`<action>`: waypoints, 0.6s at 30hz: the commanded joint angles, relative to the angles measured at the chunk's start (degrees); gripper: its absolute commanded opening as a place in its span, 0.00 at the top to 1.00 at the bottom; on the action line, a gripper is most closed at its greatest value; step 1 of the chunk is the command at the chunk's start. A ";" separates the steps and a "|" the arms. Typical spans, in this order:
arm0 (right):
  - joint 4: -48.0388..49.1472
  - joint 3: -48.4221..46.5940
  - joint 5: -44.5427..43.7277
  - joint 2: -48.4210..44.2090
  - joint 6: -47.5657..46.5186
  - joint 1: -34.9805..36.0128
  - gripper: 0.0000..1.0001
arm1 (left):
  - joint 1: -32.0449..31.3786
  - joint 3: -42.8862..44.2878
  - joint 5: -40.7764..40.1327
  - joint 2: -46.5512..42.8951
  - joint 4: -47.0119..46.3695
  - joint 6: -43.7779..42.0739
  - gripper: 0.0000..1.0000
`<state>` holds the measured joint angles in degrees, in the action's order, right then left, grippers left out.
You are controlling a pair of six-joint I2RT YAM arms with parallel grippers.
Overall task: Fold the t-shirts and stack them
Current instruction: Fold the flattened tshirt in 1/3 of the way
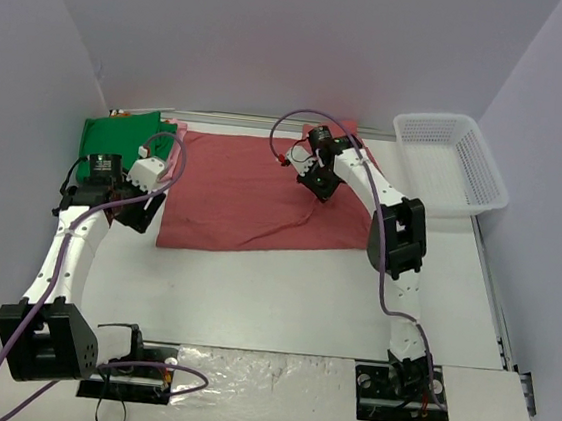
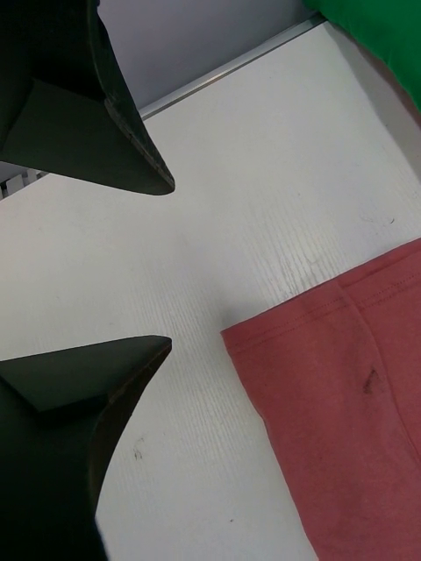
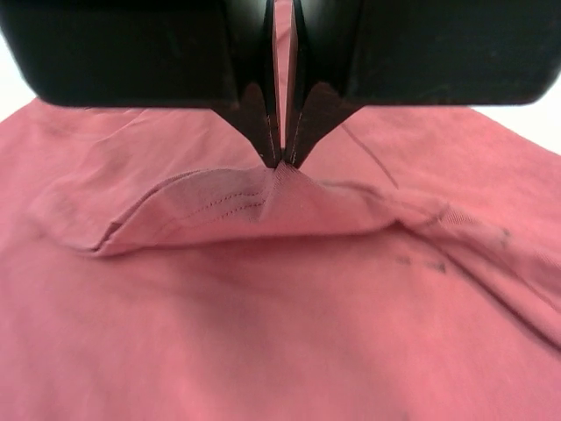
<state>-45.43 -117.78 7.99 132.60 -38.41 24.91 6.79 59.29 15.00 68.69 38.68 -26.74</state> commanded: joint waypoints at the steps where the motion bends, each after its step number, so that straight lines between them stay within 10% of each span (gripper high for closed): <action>1: -2.21 -3.77 -3.50 2.75 -1.14 1.28 1.00 | 0.42 0.22 0.90 -1.01 0.08 0.46 0.36; 8: -0.98 -8.78 -5.61 7.85 -1.66 2.51 0.99 | 0.68 -0.22 1.34 -0.31 0.17 -0.06 0.35; 10: 0.42 -9.58 -6.84 8.73 -1.32 2.69 0.91 | 0.86 -0.31 1.52 0.04 0.26 -0.06 0.34; 12: 3.15 -9.66 -10.60 9.70 -0.70 3.22 0.62 | 0.86 -0.23 1.52 0.22 0.43 -0.24 0.34; 18: 10.96 -5.90 -12.56 4.53 2.38 4.01 0.48 | 0.86 -0.05 2.48 -1.27 0.44 -1.29 0.32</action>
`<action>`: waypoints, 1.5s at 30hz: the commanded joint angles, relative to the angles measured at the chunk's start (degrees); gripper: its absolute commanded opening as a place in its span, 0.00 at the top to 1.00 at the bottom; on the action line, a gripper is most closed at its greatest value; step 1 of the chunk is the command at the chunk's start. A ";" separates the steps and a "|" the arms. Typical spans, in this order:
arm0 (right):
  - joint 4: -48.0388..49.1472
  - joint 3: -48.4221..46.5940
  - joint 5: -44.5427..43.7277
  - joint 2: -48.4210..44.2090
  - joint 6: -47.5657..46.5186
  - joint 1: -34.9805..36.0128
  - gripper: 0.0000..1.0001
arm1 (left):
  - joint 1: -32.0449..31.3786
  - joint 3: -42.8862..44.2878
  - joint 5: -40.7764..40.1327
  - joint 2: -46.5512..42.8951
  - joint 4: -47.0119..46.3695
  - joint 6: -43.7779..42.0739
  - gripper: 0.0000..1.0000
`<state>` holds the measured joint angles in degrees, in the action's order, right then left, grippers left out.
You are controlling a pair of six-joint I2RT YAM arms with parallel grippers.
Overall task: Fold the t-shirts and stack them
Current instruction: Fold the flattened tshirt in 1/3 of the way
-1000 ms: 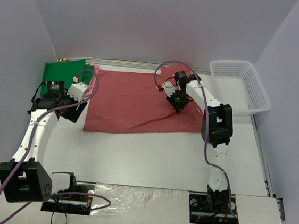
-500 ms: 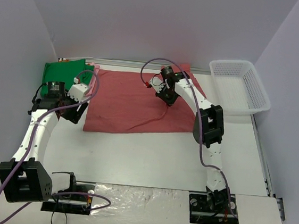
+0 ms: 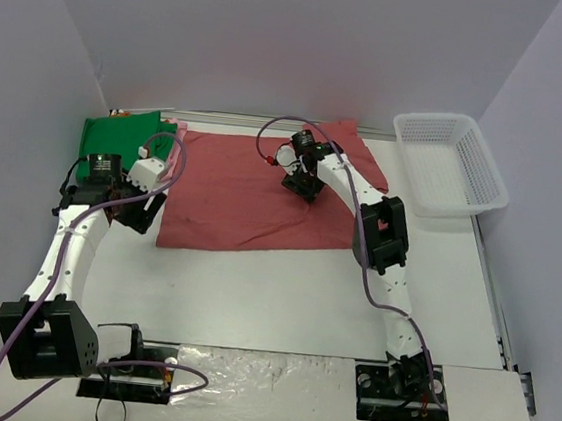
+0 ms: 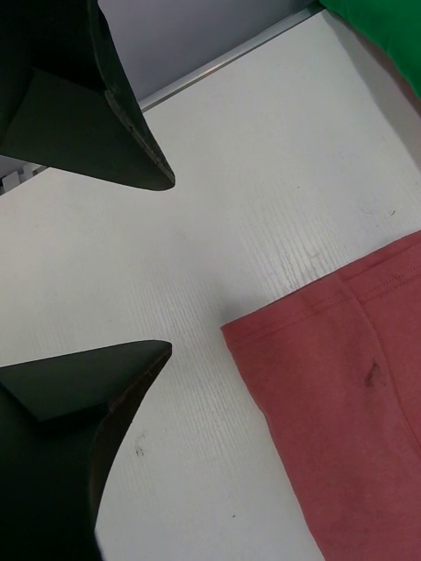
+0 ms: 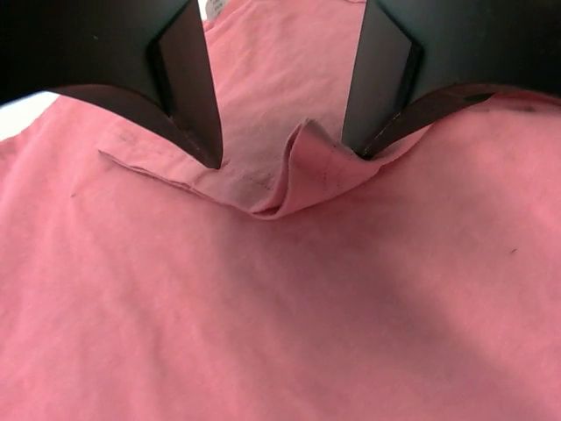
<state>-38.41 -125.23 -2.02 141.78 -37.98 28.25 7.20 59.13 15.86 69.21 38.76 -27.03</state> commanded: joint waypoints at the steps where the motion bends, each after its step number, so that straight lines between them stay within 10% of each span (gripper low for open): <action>1: 5.44 4.00 -2.64 -6.06 2.38 0.75 0.47 | 0.44 0.10 2.07 -2.06 0.35 -1.19 0.32; 11: 10.38 20.42 -5.89 -27.75 4.84 -0.21 0.33 | -6.13 -2.00 7.62 -1.45 9.66 -14.08 0.35; 21: 9.76 48.56 -1.42 -45.34 8.35 -9.09 0.31 | -10.72 -13.34 -3.97 4.87 -4.45 -23.42 0.36; 39: 10.29 55.44 4.83 -48.18 10.64 -15.33 0.28 | -10.72 -16.07 -9.53 16.31 -18.46 -25.36 0.37; 45: 9.33 55.79 5.27 -46.16 10.65 -15.86 0.27 | -10.72 -14.05 -6.55 18.59 -13.99 -26.93 0.67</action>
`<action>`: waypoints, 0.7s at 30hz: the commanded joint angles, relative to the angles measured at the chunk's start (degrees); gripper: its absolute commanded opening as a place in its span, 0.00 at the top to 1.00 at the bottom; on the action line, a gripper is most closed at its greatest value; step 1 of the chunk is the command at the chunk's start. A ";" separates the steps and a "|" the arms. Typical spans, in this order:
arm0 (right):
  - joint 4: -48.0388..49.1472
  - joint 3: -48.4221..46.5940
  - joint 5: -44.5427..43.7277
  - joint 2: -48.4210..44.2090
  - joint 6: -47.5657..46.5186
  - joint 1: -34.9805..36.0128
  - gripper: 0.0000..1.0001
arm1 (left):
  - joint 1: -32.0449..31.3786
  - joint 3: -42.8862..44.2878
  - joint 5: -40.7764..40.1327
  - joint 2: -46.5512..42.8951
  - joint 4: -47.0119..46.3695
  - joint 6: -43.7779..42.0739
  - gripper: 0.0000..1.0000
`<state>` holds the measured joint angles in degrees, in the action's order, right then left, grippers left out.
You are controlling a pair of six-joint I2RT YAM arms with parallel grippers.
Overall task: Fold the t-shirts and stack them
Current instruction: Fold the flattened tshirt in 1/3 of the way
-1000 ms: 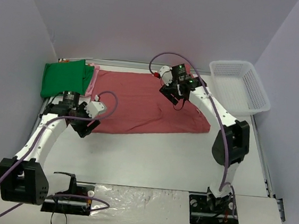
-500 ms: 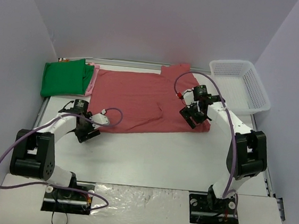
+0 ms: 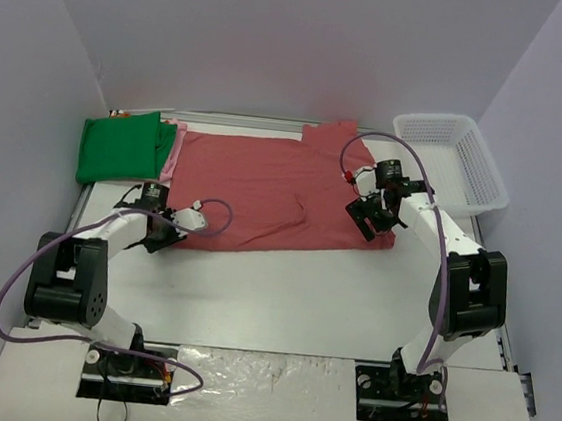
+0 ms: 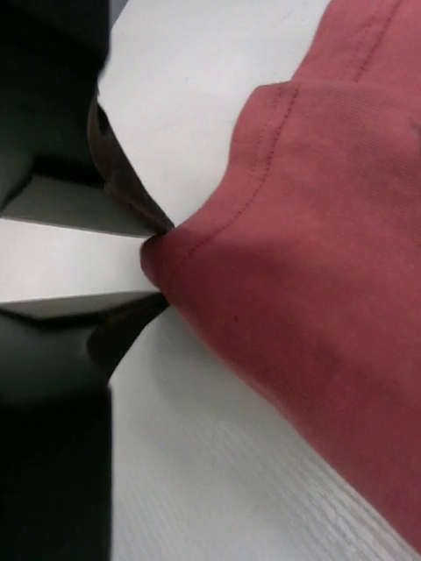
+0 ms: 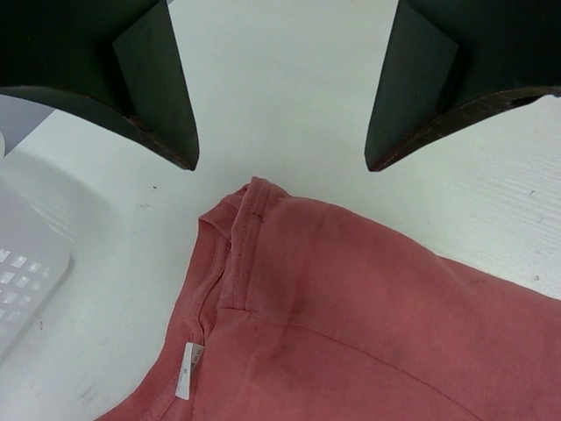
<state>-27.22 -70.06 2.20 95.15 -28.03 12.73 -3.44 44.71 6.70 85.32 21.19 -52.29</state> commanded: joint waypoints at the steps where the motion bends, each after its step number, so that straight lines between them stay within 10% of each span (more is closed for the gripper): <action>1: -2.13 0.72 0.88 0.73 0.70 -0.43 0.27 | 0.01 0.81 3.66 3.09 6.03 -2.28 0.73; 4: -2.22 1.94 0.27 1.52 0.78 -0.51 0.27 | 0.54 2.05 7.18 3.01 9.21 -3.69 0.98; 21: -3.36 5.46 1.40 2.40 -3.08 -4.73 0.26 | 2.04 6.27 10.97 2.66 13.70 -1.41 0.98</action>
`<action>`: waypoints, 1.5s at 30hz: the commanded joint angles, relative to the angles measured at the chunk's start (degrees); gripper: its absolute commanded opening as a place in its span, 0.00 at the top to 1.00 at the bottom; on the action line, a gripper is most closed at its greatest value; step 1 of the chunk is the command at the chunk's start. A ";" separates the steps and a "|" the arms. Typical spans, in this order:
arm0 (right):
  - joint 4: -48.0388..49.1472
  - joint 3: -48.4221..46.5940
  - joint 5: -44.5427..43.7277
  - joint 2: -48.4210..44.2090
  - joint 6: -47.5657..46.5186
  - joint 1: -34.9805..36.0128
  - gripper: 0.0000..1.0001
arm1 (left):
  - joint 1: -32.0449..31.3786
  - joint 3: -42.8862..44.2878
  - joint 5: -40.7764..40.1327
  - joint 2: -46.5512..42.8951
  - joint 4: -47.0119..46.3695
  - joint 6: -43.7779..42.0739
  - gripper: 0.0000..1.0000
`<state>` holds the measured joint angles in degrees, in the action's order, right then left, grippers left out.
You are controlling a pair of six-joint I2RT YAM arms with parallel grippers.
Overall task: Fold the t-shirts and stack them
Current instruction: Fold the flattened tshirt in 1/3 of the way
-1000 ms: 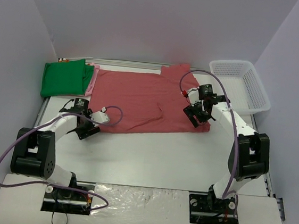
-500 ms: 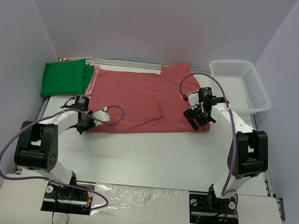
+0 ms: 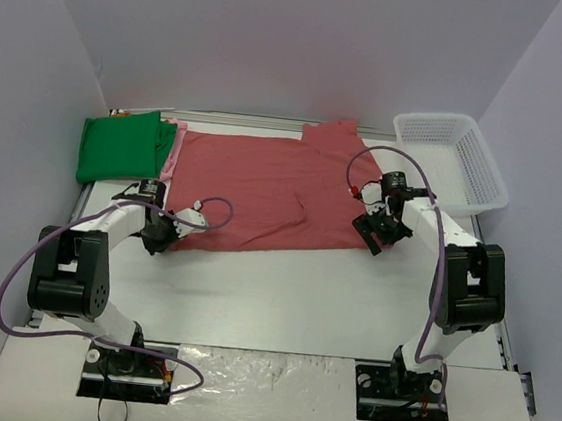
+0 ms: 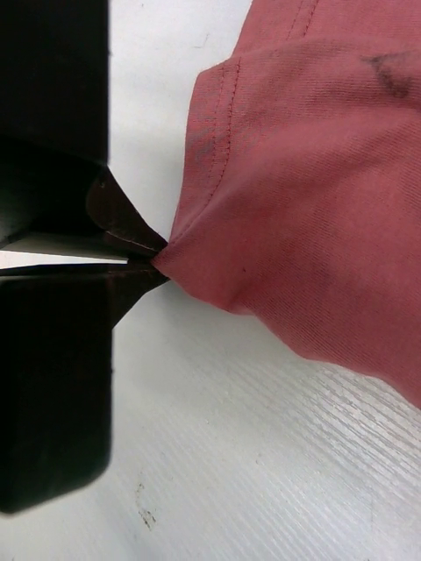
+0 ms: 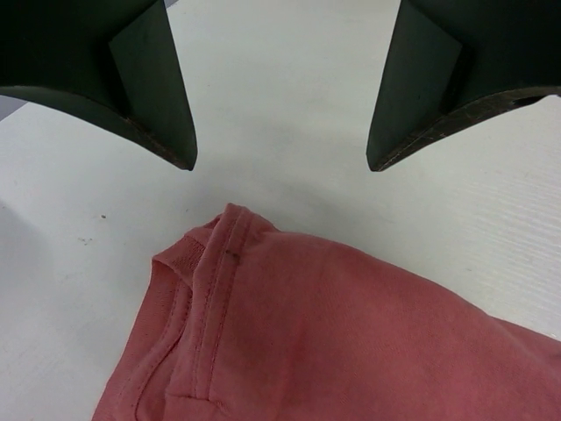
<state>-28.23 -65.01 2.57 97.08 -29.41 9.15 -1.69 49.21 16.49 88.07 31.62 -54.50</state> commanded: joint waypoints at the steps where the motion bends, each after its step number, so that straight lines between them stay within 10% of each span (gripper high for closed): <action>1: -2.36 -0.02 1.73 1.87 -1.97 -1.50 0.26 | 0.29 1.68 1.09 -0.27 3.28 0.89 0.98; 9: -2.36 -3.89 4.64 9.79 -3.64 -4.40 0.44 | 0.29 1.06 0.30 -0.89 3.45 1.15 0.98; 16: -2.53 -2.84 4.37 10.42 -4.43 -4.75 1.00 | 0.99 1.68 -0.06 -1.41 3.80 1.24 0.98; 45: -29.16 4.90 4.81 -27.72 -12.51 -6.77 1.00 | 3.98 6.07 3.28 -31.55 33.14 -4.12 0.97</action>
<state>-50.43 -60.86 7.77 72.55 -40.58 2.92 1.96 53.06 18.59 58.46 58.15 -56.40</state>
